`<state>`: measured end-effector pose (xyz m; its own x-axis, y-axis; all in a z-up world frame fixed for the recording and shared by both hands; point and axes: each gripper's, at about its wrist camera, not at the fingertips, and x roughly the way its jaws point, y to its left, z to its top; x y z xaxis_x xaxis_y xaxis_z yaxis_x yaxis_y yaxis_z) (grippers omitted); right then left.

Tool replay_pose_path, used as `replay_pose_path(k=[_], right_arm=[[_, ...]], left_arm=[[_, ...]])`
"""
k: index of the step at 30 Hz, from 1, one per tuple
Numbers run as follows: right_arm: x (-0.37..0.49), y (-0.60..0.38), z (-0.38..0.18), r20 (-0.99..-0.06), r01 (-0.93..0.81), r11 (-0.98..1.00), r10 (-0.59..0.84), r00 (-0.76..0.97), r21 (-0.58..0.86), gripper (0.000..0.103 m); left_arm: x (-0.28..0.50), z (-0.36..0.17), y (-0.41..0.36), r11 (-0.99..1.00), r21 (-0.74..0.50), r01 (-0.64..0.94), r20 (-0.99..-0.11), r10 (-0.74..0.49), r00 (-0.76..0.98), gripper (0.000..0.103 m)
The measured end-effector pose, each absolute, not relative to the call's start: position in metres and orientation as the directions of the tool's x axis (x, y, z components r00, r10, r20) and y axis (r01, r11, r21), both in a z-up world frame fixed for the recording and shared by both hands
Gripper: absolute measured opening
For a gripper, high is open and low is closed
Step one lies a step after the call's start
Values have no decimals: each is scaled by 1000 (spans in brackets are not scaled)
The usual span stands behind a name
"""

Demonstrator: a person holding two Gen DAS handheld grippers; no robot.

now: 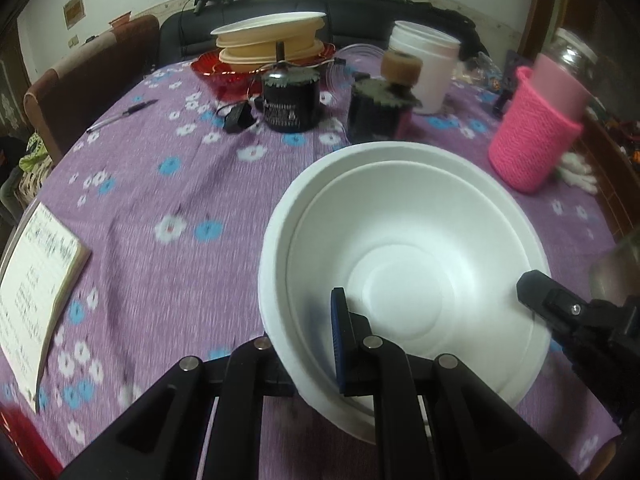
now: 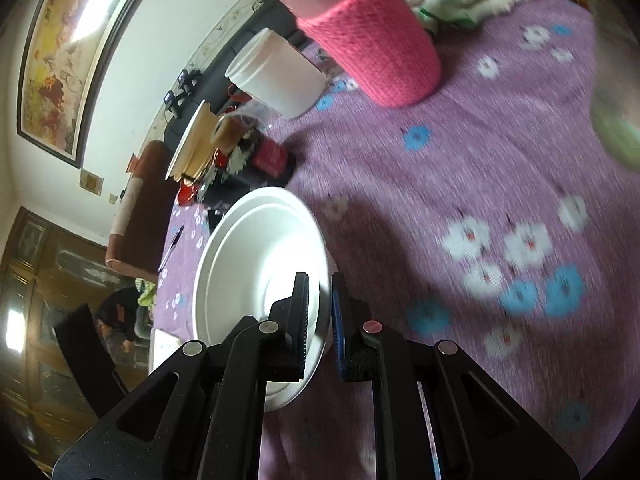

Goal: Organize plates and bowls
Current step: 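Lift the large white bowl with the right tool toward the red plate stack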

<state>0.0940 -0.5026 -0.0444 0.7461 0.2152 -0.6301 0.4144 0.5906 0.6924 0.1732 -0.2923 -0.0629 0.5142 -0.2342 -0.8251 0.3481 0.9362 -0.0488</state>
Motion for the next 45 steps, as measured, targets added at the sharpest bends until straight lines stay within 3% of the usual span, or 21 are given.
replay_pose_path(k=[11,26,45], right_arm=[[20,-466,-30,-611,380,597,243,754,706,10],[-52,-394,8,-520,221,648,314,795,729,10],[-53,-283,58,-485,22,754,400,777,657,11]], left_arm=[[101,-46,-259,926,-35,376,-801,-251,544,12],[17,2,-185,936,32,350,-691,-232,684,12],[-16,37,-75,978,-7,209,-601,-171,781,13]])
